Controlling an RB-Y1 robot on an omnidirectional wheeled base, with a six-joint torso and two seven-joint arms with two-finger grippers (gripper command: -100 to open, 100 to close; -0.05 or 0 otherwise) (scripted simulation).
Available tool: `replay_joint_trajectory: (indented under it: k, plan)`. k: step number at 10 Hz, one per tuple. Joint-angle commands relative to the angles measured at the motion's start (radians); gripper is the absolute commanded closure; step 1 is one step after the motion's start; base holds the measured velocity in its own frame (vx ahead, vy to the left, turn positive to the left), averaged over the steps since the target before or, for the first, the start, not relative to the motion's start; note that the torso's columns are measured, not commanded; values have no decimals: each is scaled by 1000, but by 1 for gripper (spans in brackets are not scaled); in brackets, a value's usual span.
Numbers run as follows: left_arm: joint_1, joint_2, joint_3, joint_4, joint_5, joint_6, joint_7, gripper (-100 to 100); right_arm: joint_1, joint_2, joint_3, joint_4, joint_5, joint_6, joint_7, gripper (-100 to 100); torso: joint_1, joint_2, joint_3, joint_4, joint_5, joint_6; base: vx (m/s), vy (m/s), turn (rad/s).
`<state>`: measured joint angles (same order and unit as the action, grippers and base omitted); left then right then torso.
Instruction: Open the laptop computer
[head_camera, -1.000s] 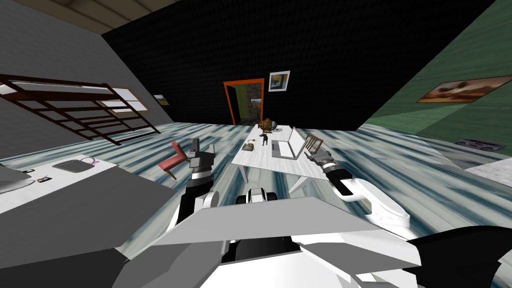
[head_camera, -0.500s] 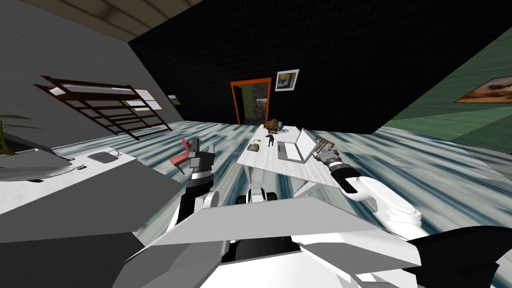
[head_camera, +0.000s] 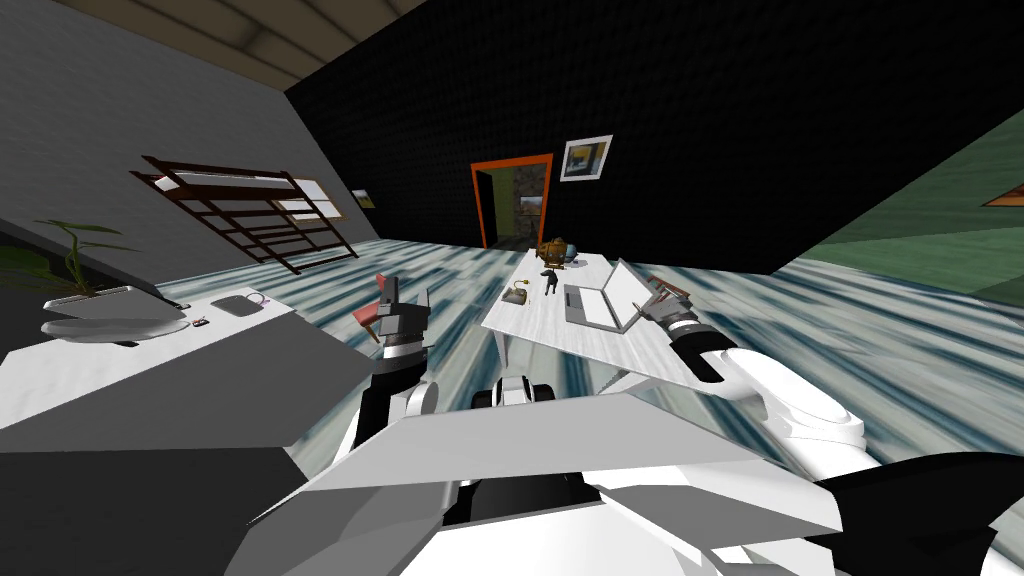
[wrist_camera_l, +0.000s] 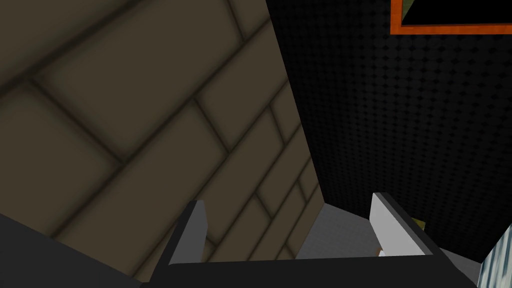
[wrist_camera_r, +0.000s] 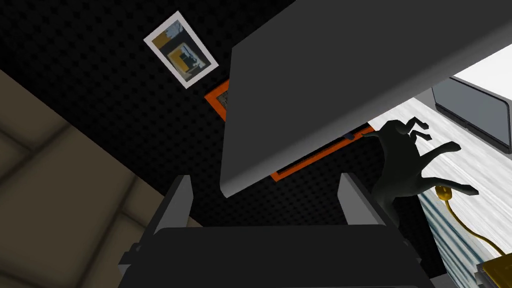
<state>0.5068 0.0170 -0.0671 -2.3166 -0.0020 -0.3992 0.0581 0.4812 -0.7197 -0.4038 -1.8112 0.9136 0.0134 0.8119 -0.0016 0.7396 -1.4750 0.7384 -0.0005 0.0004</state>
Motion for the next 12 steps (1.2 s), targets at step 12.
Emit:
replay_joint_trajectory:
  k: [12]
  plan:
    - [0, 0, 0, 0, 0, 0, 0, 0, 125, -25, 51, -58, 233, 105, 119, 100, -6, 0, 0, -1, -2, 2, 49, 67, 15]
